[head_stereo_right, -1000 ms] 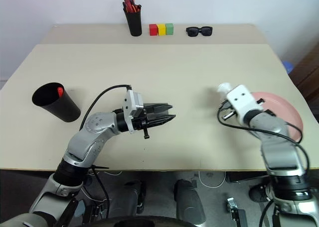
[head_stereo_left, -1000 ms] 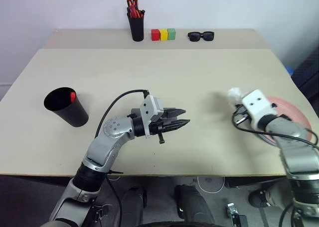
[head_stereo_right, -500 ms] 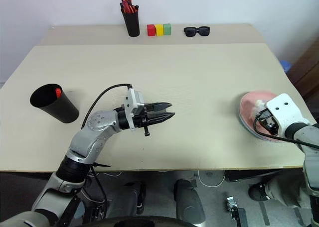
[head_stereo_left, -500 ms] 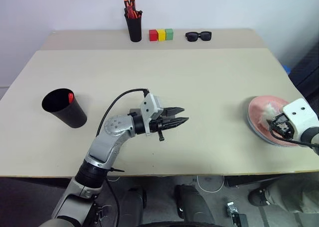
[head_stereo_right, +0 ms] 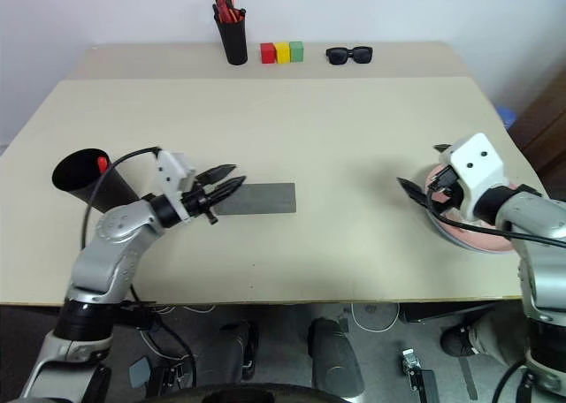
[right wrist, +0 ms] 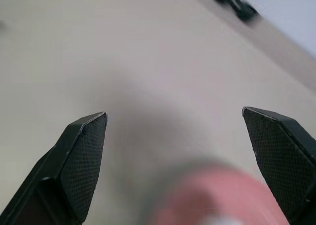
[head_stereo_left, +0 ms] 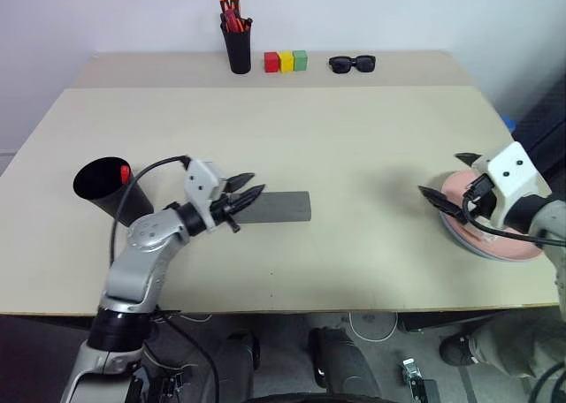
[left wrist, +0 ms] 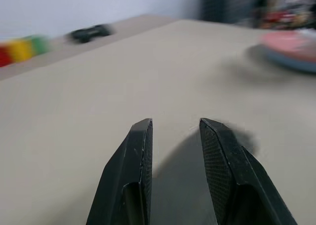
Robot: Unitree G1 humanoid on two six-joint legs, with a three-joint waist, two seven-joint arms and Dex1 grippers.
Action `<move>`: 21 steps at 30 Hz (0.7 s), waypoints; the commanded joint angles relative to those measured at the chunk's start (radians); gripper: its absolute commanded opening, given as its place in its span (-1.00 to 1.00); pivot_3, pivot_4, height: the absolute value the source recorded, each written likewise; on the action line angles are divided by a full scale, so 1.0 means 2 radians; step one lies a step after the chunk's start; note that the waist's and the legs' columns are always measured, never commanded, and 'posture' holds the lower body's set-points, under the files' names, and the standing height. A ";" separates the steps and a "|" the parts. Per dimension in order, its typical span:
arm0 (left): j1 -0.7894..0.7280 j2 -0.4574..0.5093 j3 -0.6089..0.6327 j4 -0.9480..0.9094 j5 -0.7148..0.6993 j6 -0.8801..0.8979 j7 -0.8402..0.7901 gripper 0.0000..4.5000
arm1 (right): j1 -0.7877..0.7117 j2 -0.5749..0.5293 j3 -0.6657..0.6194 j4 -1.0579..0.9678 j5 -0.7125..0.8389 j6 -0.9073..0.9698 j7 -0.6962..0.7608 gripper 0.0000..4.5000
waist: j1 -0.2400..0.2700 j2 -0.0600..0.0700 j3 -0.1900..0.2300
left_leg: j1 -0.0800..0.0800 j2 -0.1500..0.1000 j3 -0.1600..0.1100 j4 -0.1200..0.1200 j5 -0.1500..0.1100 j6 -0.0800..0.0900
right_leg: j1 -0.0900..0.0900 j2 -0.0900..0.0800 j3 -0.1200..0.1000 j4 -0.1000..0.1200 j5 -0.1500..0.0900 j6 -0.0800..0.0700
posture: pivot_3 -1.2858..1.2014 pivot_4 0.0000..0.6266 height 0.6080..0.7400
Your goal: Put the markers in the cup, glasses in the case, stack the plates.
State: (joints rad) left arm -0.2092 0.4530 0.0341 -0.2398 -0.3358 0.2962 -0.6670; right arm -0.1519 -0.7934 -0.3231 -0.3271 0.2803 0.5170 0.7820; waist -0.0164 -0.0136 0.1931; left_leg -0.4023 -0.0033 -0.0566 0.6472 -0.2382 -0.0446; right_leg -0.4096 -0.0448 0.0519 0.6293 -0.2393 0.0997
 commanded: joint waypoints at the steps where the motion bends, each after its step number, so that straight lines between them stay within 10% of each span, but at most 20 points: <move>1: 0.033 0.019 0.040 -0.045 0.000 0.001 0.016 -0.34 | -0.017 0.017 0.016 -0.010 0.042 -0.009 0.022 0.98 | 0.001 0.000 0.000 | 0.000 0.000 0.000 0.000 0.000 0.000 | 0.000 0.000 0.000 0.000 0.000 0.000 | 0.03 -0.52 1.00; 21: 0.103 0.036 0.079 -0.076 0.009 -0.001 0.061 -0.34 | -0.087 0.049 0.091 0.142 0.041 -0.095 0.061 0.98 | 0.001 0.000 0.000 | 0.000 0.000 0.001 0.000 0.000 0.000 | 0.000 -0.001 0.000 -0.001 0.000 -0.001 | 0.03 -0.52 1.00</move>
State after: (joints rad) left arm -0.0011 0.5255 0.1813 -0.3820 -0.3258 0.3208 -0.5478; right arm -0.3223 -0.6947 -0.1277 -0.0335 0.3581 0.3539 0.8975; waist -0.0137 -0.0136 0.1933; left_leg -0.4030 -0.0033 -0.0552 0.6473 -0.2383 -0.0444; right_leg -0.4103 -0.0460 0.0518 0.6283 -0.2390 0.0985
